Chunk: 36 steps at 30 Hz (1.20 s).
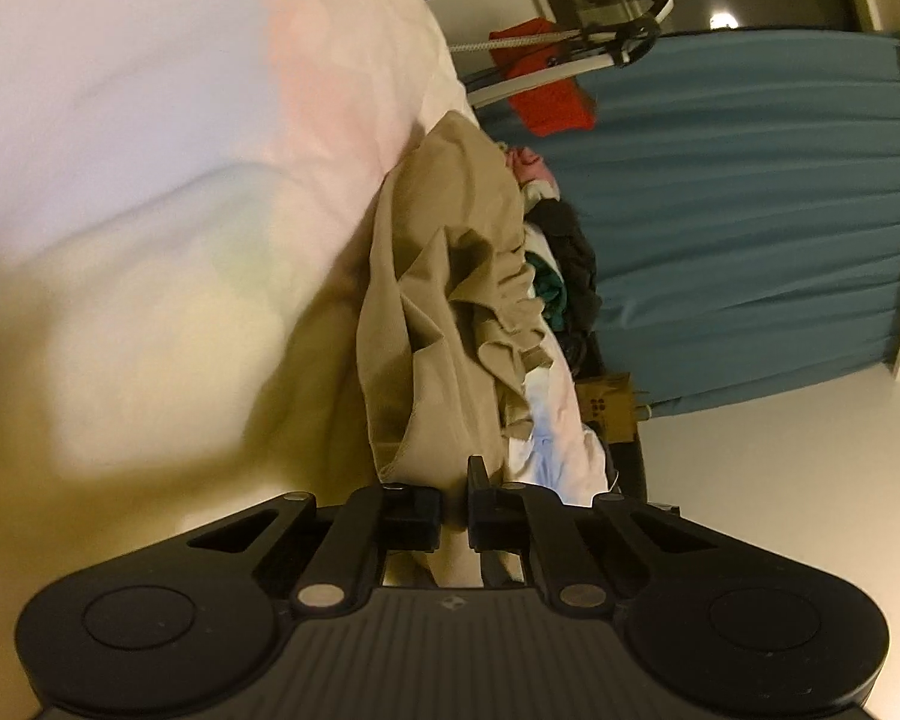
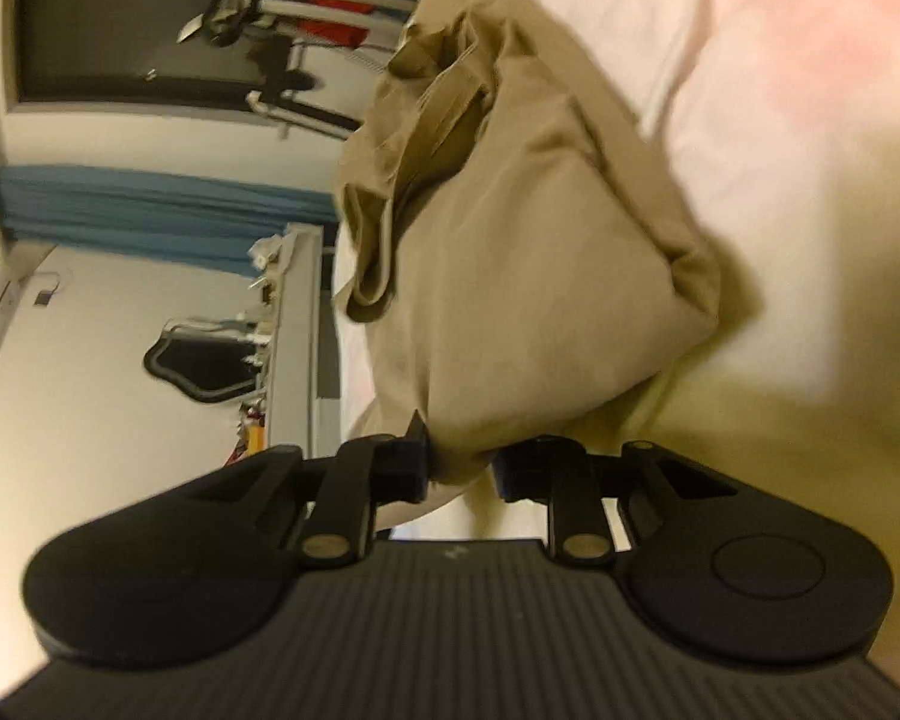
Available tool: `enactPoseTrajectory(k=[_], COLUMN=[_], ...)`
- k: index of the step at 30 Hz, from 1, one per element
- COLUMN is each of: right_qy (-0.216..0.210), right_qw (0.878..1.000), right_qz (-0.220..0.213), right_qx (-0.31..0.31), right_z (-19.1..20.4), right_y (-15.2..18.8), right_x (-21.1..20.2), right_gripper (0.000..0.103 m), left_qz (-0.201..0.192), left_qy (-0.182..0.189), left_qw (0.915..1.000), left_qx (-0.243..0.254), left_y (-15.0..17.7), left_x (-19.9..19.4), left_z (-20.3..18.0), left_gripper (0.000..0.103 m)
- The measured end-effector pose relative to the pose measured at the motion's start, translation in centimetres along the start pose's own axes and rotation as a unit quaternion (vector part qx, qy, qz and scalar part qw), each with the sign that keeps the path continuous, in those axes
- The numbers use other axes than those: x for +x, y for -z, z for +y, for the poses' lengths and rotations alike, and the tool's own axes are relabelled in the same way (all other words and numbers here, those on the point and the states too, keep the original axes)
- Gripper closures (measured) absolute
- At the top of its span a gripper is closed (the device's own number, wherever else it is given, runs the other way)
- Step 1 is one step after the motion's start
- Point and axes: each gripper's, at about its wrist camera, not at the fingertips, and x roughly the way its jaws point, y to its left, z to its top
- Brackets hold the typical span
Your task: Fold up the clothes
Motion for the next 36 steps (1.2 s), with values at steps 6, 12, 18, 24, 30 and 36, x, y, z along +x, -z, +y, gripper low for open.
enactPoseTrajectory(k=[6, 12, 18, 24, 30, 36], right_qy=[0.024, 0.056, 0.059, 0.072, 0.079, 0.091], right_qw=[0.997, 0.992, 0.992, 0.993, 0.994, 0.994], right_qz=[-0.041, -0.105, -0.108, -0.087, -0.066, -0.066], right_qx=[0.053, 0.039, 0.029, 0.036, 0.041, 0.019], right_z=[-2.2, -2.5, -2.5, -2.8, -3.5, -3.5], right_y=[-1.3, -1.7, -2.6, -2.8, -2.5, -2.3], right_x=[-2.4, -4.7, -4.8, -3.3, -2.6, -2.2], right_gripper=[0.081, 0.087, 0.087, 0.087, 0.085, 0.086], left_qz=[-0.017, -0.024, -0.029, 0.000, 0.037, 0.040], left_qy=[0.004, 0.001, -0.009, -0.055, -0.079, -0.074], left_qw=[0.9997, 0.9996, 0.9993, 0.9976, 0.9930, 0.9951], left_qx=[-0.017, -0.013, -0.020, -0.043, -0.079, -0.052], left_y=[-0.6, -0.8, -1.0, -1.0, -0.8, -0.9], left_x=[-0.1, 0.4, 0.2, 1.4, 3.6, 5.2], left_z=[0.2, -0.4, 0.1, 1.1, 2.6, 1.9], left_gripper=[0.097, 0.098, 0.098, 0.090, 0.066, 0.075])
